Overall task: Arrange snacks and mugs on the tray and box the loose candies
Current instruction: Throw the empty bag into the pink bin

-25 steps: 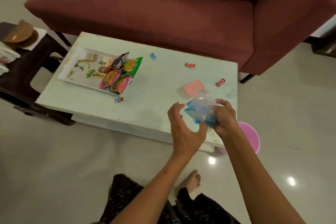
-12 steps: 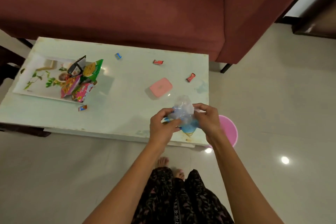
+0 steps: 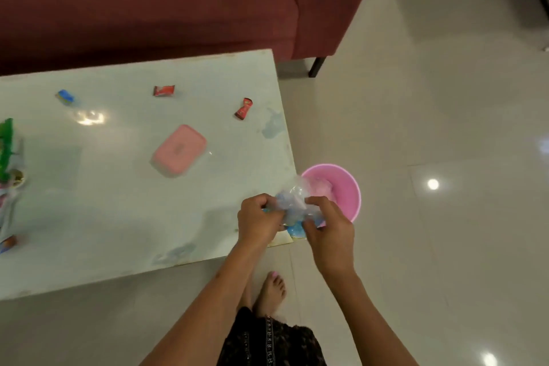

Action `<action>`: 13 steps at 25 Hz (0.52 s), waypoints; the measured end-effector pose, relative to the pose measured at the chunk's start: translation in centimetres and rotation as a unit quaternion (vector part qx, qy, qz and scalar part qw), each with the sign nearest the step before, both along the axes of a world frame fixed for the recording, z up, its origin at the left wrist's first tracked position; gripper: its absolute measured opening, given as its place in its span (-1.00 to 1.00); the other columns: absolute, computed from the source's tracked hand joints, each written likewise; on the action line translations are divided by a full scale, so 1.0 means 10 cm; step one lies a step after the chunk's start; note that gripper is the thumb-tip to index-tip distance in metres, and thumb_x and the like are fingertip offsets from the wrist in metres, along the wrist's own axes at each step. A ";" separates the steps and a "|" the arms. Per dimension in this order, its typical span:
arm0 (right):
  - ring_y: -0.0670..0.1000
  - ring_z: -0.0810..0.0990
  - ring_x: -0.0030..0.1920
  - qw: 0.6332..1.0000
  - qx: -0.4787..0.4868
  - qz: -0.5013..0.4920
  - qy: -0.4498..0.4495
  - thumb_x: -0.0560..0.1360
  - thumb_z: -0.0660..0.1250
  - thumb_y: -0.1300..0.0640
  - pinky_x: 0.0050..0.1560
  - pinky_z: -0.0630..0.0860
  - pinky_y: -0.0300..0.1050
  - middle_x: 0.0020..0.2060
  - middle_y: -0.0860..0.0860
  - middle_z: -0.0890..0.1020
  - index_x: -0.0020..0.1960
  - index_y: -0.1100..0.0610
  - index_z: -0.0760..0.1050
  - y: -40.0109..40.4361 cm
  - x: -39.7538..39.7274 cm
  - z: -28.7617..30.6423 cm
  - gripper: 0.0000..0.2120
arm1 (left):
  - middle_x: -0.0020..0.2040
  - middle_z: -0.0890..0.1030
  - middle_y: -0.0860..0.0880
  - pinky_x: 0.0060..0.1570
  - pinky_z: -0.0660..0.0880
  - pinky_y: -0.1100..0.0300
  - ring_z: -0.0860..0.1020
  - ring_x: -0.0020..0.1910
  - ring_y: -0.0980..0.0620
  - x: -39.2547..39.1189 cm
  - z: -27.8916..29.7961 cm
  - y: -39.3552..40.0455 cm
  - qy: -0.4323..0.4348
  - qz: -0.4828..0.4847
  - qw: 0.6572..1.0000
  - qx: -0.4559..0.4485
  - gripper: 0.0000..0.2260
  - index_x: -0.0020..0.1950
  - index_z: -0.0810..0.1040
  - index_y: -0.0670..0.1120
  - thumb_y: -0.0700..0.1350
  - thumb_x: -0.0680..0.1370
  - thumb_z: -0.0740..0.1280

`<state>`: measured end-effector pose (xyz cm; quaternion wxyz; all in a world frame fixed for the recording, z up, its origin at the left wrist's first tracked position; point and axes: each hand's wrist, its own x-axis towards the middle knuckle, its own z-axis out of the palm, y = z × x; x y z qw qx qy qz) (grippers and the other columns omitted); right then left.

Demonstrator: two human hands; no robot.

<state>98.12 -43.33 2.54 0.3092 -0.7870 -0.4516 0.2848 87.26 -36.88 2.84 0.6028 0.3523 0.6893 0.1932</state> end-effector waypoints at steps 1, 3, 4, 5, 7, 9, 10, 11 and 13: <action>-0.05 0.57 -0.19 0.999 0.001 -0.046 0.002 0.37 0.38 0.37 -0.24 0.51 -0.39 -0.12 -0.13 0.60 0.04 0.10 0.57 0.02 0.13 -0.21 -0.70 | -0.17 0.57 -0.05 -0.02 0.60 -0.01 0.61 -0.02 -0.18 0.13 -0.11 0.02 -0.023 -0.029 0.999 -0.026 -0.87 -0.16 0.60 -0.07 -0.28 0.38 0.41; 0.02 0.60 -0.18 0.990 -0.021 -0.138 -0.001 0.39 0.36 0.39 -0.18 0.60 -0.16 -0.11 -0.03 0.63 -0.02 0.23 0.61 0.08 0.35 -0.63 -0.81 | 0.04 0.53 0.02 0.04 0.50 0.13 0.54 0.06 -0.01 0.33 -0.34 0.06 -0.018 -0.076 0.996 -0.041 -0.68 0.14 0.54 -0.04 -0.21 0.40 0.41; 0.06 0.61 -0.15 0.982 -0.045 -0.182 -0.002 0.41 0.35 0.39 -0.12 0.59 -0.10 -0.07 0.05 0.66 -0.02 0.27 0.61 0.12 0.45 -0.85 -0.83 | 0.08 0.52 0.02 0.04 0.46 0.17 0.52 0.06 0.02 0.40 -0.43 0.07 -0.013 -0.071 0.997 -0.027 -0.66 0.17 0.50 -0.03 -0.19 0.41 0.41; 0.12 0.62 -0.12 0.974 -0.070 -0.217 -0.002 0.43 0.32 0.38 -0.08 0.56 -0.09 -0.04 0.13 0.66 -0.01 0.29 0.61 0.16 0.52 -1.04 -0.84 | 0.09 0.54 0.00 0.03 0.45 0.18 0.52 0.06 0.03 0.43 -0.48 0.09 -0.015 -0.051 0.999 -0.005 -0.68 0.14 0.50 -0.03 -0.20 0.41 0.41; 0.19 0.62 -0.06 0.961 -0.107 -0.255 -0.009 0.44 0.26 0.40 -0.09 0.50 -0.14 -0.03 0.21 0.66 0.00 0.32 0.59 0.26 0.63 -1.41 -0.81 | 0.05 0.59 -0.01 0.01 0.45 0.19 0.55 0.02 0.04 0.42 -0.59 0.10 -0.018 -0.019 0.999 0.031 -0.76 0.03 0.52 -0.01 -0.23 0.42 0.41; 0.19 0.62 -0.03 0.950 -0.133 -0.280 -0.024 0.44 0.20 0.42 -0.10 0.45 -0.19 -0.01 0.22 0.64 0.03 0.33 0.58 0.36 0.72 -1.74 -0.76 | -0.03 0.61 0.05 -0.01 0.46 0.22 0.57 0.00 0.07 0.38 -0.68 0.13 -0.017 -0.021 0.999 0.047 -0.80 -0.03 0.54 0.02 -0.23 0.43 0.39; 0.19 0.61 0.00 0.945 -0.146 -0.292 -0.023 0.45 0.19 0.43 -0.07 0.45 -0.23 0.02 0.22 0.63 0.06 0.33 0.57 0.40 0.76 -1.88 -0.73 | -0.05 0.61 0.07 -0.05 0.46 0.25 0.57 -0.01 0.10 0.36 -0.71 0.15 -0.016 -0.029 0.998 0.056 -0.81 -0.06 0.54 0.05 -0.23 0.44 0.38; 0.17 0.59 0.01 0.940 -0.159 -0.301 -0.012 0.45 0.17 0.44 -0.07 0.42 -0.34 0.07 0.22 0.61 0.11 0.34 0.55 0.43 0.79 -2.01 -0.71 | -0.07 0.61 0.10 -0.08 0.46 0.29 0.58 -0.02 0.12 0.35 -0.73 0.17 -0.014 -0.036 0.997 0.067 -0.81 -0.09 0.54 0.07 -0.23 0.44 0.38; 0.13 0.54 0.03 0.935 -0.197 -0.293 0.023 0.46 0.15 0.46 -0.07 0.36 -0.49 0.14 0.23 0.55 0.18 0.35 0.49 0.44 0.85 -2.24 -0.68 | -0.08 0.61 0.13 -0.11 0.45 0.33 0.58 -0.03 0.17 0.32 -0.77 0.23 -0.006 -0.041 0.996 0.082 -0.81 -0.11 0.54 0.09 -0.23 0.44 0.37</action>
